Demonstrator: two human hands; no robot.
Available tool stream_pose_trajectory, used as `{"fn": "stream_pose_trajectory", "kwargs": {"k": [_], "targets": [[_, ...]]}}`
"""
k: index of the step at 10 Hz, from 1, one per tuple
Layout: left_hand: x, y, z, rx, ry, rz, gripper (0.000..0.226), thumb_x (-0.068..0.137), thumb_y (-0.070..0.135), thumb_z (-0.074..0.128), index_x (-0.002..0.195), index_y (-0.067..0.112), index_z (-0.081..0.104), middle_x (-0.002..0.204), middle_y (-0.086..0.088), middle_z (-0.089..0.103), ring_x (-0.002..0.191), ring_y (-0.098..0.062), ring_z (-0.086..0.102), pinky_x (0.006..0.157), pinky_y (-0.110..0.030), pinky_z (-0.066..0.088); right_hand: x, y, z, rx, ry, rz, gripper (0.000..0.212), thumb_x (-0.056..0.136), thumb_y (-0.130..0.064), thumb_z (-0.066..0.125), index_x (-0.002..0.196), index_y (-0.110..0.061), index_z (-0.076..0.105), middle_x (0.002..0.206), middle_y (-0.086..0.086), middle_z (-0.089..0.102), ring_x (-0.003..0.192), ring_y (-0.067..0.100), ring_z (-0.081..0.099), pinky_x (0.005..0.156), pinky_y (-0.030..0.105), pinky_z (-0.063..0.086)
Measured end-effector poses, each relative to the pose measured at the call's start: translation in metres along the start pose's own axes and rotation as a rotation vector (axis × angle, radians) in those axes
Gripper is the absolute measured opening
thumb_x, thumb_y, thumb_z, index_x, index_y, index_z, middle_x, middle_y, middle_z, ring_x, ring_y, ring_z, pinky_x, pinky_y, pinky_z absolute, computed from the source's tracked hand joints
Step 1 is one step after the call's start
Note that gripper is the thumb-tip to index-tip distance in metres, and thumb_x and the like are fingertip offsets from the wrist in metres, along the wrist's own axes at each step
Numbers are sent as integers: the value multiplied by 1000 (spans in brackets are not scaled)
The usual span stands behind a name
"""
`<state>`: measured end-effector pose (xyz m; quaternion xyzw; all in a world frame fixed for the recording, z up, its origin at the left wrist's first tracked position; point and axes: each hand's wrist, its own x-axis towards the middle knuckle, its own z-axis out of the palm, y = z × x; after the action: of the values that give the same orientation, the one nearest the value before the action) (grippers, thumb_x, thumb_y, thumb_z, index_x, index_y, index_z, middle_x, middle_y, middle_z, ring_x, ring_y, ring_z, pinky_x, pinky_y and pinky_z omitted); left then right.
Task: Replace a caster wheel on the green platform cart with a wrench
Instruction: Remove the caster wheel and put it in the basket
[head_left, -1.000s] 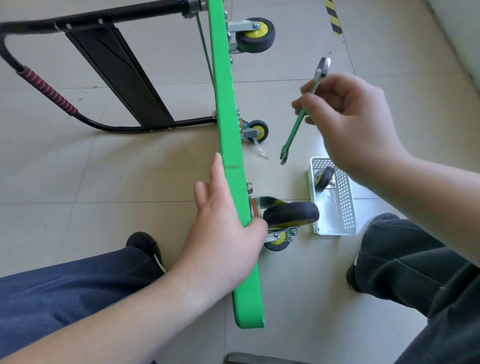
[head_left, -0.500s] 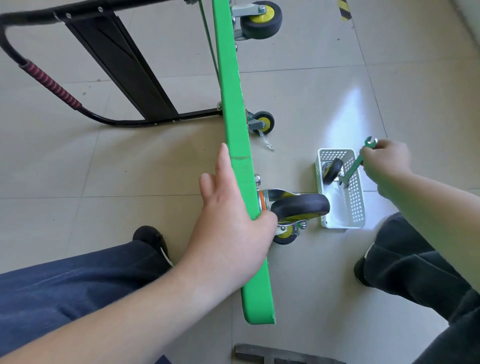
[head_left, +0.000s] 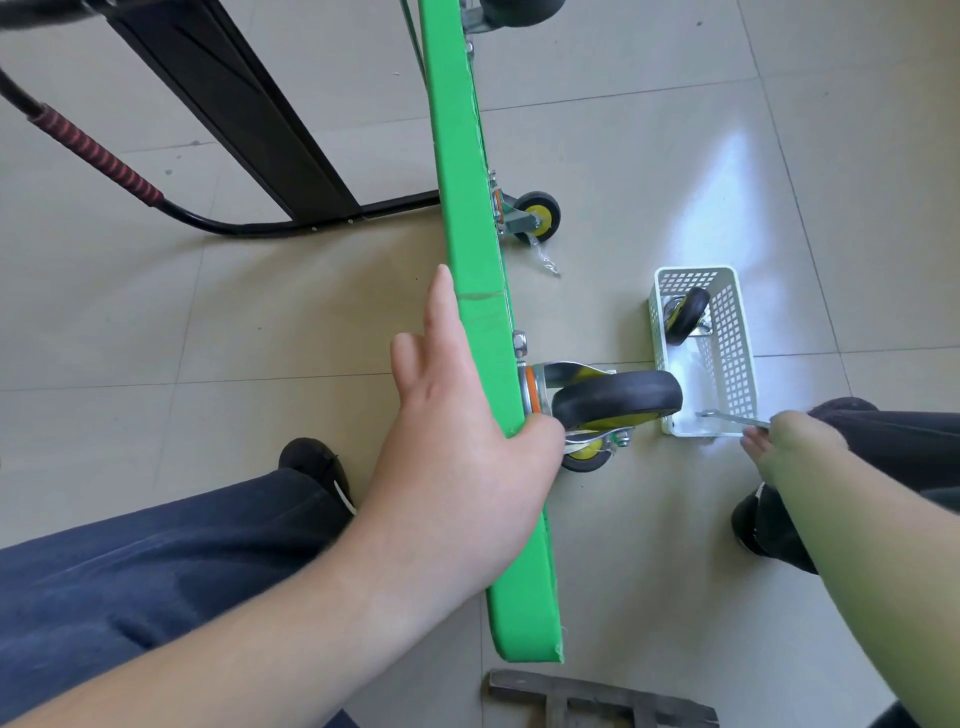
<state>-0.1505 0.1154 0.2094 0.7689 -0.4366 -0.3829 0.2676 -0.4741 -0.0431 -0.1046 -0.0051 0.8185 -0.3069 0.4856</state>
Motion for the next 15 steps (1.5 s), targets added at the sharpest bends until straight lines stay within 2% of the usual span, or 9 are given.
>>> {"fn": "stream_pose_trajectory", "kwargs": {"k": [2, 5, 6, 8, 9, 10, 11, 14, 15], "targets": [[0, -1, 0, 17, 0, 0, 106, 84, 20, 65, 162, 46, -2, 128, 14, 36, 102, 24, 40, 74, 9, 31, -2, 17, 2, 68, 55, 107, 39, 94, -8, 49, 131, -13, 59, 80, -1, 57, 63, 11, 57, 43, 22, 47], [-1, -1, -2, 18, -12, -5, 108, 85, 24, 68, 159, 52, -5, 126, 19, 34, 104, 13, 46, 85, 2, 38, -5, 30, 9, -71, -20, 166, 39, 104, -6, 47, 142, -9, 57, 93, -2, 63, 76, -1, 57, 64, 15, 53], [-1, 0, -2, 22, -17, -2, 109, 84, 26, 68, 159, 53, -7, 126, 21, 33, 104, 13, 47, 85, 0, 40, -24, 28, 9, -4, -79, 197, 47, 106, -5, 40, 152, -9, 46, 141, -4, 59, 114, -3, 56, 105, 17, 47], [-2, 1, -2, 26, -27, -20, 110, 84, 27, 67, 156, 57, -10, 126, 23, 31, 100, 10, 50, 82, -3, 43, 2, 37, 16, 55, -164, 184, 52, 105, -12, 43, 155, -6, 32, 147, 4, 45, 122, 23, 54, 82, 34, 57], [-2, 2, -3, 26, -31, -25, 109, 85, 25, 68, 157, 57, -8, 126, 20, 33, 99, 9, 51, 83, -2, 42, -31, 24, 13, -27, -33, 199, 50, 105, -8, 47, 154, -8, 37, 157, 5, 43, 135, 22, 50, 104, 41, 52], [-1, 3, -2, 25, -32, -25, 109, 85, 24, 68, 158, 55, -7, 126, 18, 33, 98, 7, 51, 84, -2, 41, -48, 13, 9, -440, -59, -94, 23, 105, -6, 42, 125, 0, 53, 138, 25, 47, 108, 31, 43, 86, 36, 51], [-1, 4, -3, 24, -36, -38, 107, 87, 25, 66, 157, 55, -9, 124, 19, 31, 88, -3, 57, 78, -4, 43, -71, -1, 21, -681, -6, -239, 30, 101, -11, 47, 73, -15, 37, 90, 12, 45, 82, 29, 43, 69, 38, 46], [-1, 3, -3, -2, -44, -27, 106, 89, 21, 64, 158, 54, -11, 127, 14, 30, 93, 3, 53, 76, -5, 45, -205, -99, 93, -919, -622, -718, 12, 90, -19, 65, 85, -10, 72, 84, 13, 67, 64, 25, 59, 62, 38, 54], [1, 0, -2, -11, -44, -17, 106, 90, 19, 64, 160, 48, -10, 127, 12, 31, 99, 12, 46, 72, 2, 41, -269, -121, 94, -1040, -736, -901, 16, 97, -15, 63, 97, -4, 75, 93, 11, 70, 67, 17, 57, 52, 22, 54]]}}
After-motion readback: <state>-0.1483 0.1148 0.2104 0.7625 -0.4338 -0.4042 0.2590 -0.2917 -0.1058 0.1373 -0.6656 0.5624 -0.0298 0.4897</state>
